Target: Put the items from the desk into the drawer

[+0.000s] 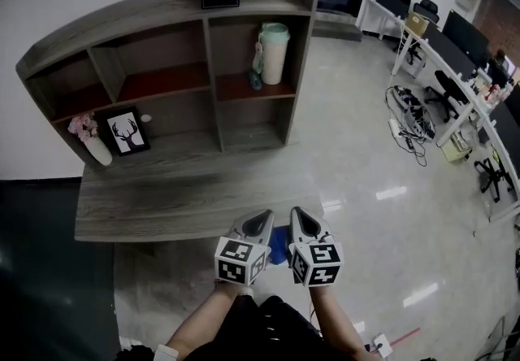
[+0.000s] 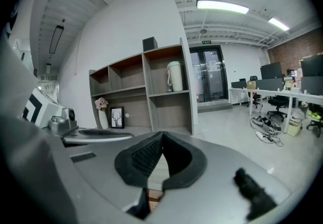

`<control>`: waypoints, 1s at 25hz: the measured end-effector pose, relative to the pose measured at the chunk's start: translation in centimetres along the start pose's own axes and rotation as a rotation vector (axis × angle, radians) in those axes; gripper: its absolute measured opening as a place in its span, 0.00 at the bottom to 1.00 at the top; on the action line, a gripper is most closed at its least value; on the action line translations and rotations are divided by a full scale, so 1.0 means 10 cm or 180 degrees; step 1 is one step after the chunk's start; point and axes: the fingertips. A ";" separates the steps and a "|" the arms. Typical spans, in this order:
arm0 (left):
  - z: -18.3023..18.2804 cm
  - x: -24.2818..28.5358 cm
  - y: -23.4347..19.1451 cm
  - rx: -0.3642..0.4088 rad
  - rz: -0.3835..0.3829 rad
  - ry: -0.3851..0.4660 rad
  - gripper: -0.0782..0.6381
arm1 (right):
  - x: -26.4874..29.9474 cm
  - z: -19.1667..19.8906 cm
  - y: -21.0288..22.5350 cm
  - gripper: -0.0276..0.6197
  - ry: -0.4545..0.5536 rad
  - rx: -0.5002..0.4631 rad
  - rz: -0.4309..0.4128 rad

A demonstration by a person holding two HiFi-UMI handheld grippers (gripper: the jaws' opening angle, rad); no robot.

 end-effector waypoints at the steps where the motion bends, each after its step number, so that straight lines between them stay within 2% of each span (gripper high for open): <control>1: -0.01 0.00 0.00 0.0017 0.0001 0.0014 0.12 | -0.03 -0.03 -0.01 0.06 0.0046 -0.0029 0.0020; 6: -0.06 -0.02 0.02 0.0110 0.0036 0.0070 0.12 | -0.16 -0.06 0.02 0.06 0.0234 0.0081 0.0158; 12: -0.06 -0.04 0.06 0.0125 0.0078 0.0065 0.12 | -0.25 -0.05 0.13 0.06 0.0317 0.0192 0.0301; 25: 0.03 -0.13 0.09 0.0136 0.0080 0.0002 0.12 | -0.35 0.05 0.16 0.06 0.0306 0.0249 0.0414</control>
Point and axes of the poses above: the fingertips, and each gripper's own axes: x forward along the fingers, y to its right, z out of its underside, and after that the axes turned 1 degree about -x, right-handed
